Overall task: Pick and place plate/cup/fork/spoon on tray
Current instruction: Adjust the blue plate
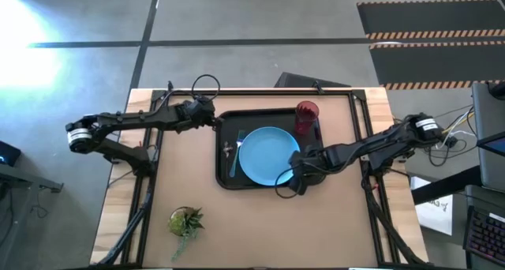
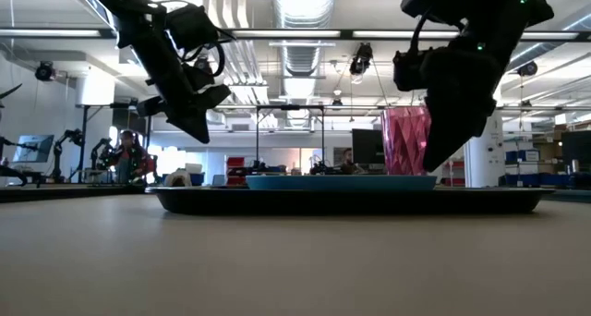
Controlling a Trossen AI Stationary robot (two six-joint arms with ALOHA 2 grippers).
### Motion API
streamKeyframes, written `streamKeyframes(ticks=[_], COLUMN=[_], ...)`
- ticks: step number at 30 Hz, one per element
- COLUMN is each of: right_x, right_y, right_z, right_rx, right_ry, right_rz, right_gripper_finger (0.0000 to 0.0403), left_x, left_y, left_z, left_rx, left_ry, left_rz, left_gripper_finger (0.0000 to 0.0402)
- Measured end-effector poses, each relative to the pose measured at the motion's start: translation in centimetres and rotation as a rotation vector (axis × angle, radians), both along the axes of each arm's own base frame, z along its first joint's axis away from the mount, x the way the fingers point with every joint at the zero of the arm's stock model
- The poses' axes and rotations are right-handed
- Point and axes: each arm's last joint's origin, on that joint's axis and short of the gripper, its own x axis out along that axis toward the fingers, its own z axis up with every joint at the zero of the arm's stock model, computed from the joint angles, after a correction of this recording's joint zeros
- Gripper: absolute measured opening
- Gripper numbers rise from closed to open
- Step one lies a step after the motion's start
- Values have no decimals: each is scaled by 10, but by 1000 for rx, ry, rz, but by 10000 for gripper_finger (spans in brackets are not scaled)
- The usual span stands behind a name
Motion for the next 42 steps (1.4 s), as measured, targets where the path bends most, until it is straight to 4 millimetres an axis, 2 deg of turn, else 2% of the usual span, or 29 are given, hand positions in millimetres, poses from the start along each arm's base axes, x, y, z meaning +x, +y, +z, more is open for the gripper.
streamKeyframes(ticks=[4, 9, 22, 28, 34, 42], right_x=[-8, -7, 3, 4, -3, -5], right_y=[-2, -4, -5, -4, -4, -4], right_z=[8, 14, -12, -17, -13, 6], right_rx=[-14, -43, -73, -33, -6, -2], right_ry=[10, -34, 43, 68, 105, 48], right_rz=[-5, -11, -20, -5, -3, 1], right_gripper_finger=[8, 8, 8, 8, 8, 8], left_x=[0, 0, 0, 0, 0, 0], left_y=[0, 0, 0, 0, 0, -1], left_z=[0, 0, 0, 0, 0, 0], left_rx=[1, 1, -1, -5, -5, -5], left_ry=[0, 0, -1, -2, -1, -3], left_rz=[0, 0, -1, -5, -5, -6], left_gripper_finger=[0, 0, 0, 0, 0, 0])
